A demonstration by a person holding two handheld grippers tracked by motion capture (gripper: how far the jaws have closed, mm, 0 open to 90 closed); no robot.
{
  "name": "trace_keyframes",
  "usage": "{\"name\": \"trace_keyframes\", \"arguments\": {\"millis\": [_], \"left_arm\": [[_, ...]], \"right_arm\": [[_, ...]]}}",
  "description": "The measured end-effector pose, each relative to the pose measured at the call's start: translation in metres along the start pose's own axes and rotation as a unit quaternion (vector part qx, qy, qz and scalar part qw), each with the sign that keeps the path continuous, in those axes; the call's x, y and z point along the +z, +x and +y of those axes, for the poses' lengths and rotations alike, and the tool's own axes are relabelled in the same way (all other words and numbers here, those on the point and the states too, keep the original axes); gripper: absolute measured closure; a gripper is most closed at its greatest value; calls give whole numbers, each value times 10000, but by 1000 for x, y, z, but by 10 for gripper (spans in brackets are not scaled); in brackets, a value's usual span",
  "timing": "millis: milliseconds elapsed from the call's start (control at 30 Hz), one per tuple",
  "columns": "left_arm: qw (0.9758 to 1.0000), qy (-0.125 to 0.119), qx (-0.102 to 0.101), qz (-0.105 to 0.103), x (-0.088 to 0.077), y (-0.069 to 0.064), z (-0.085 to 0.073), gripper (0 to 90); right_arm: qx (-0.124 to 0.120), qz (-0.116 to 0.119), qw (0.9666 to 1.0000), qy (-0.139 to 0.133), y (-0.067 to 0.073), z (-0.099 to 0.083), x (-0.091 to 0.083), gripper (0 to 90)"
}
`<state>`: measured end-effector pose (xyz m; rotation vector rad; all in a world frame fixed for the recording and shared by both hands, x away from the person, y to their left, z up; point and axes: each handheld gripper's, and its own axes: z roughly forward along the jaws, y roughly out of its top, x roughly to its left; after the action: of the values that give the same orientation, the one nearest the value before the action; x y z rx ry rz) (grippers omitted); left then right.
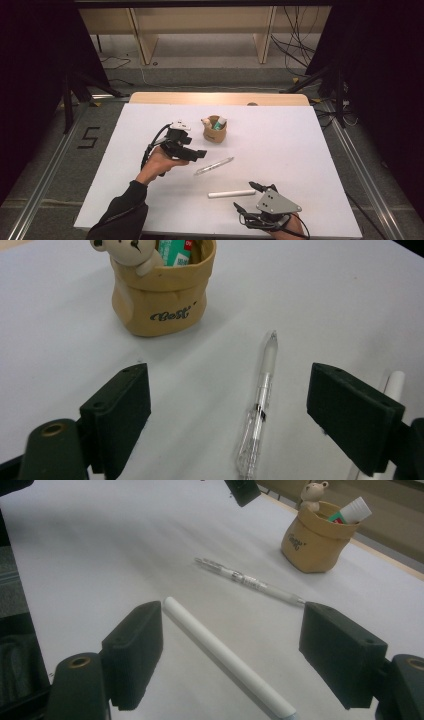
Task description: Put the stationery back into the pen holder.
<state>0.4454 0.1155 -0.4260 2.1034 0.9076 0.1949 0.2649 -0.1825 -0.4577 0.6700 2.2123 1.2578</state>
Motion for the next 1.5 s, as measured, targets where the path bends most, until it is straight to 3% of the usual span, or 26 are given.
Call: {"name": "trace_keyframes", "arguments": {"millis": [167,400,700,833,967,1200,1500], "left_arm": [[9999,110,52,-14,1,-2,-4,174],[9979,567,323,16,12,-10,-9,175],[9919,1105,627,-17,26,-20,-14,225],[9902,1174,752,-61,30,-23,-13,297],[9865,1383,868,-163,37,-27,-11,376],[9815,1686,892,-131,49,-31,-10,498],[9800,1825,789,-86,54,-26,-11,552]], "right_arm": [[0,7,10000,-6,0,0,0,264],[1,5,10000,7,0,0,0,264],[-6,-1,10000,1,-1,0,0,263],[-15,6,10000,7,-1,0,0,263],[-17,10,10000,11,-1,0,0,264],[-10,-1,10000,7,-2,0,0,264],[-17,11,10000,9,-1,0,0,264]]}}
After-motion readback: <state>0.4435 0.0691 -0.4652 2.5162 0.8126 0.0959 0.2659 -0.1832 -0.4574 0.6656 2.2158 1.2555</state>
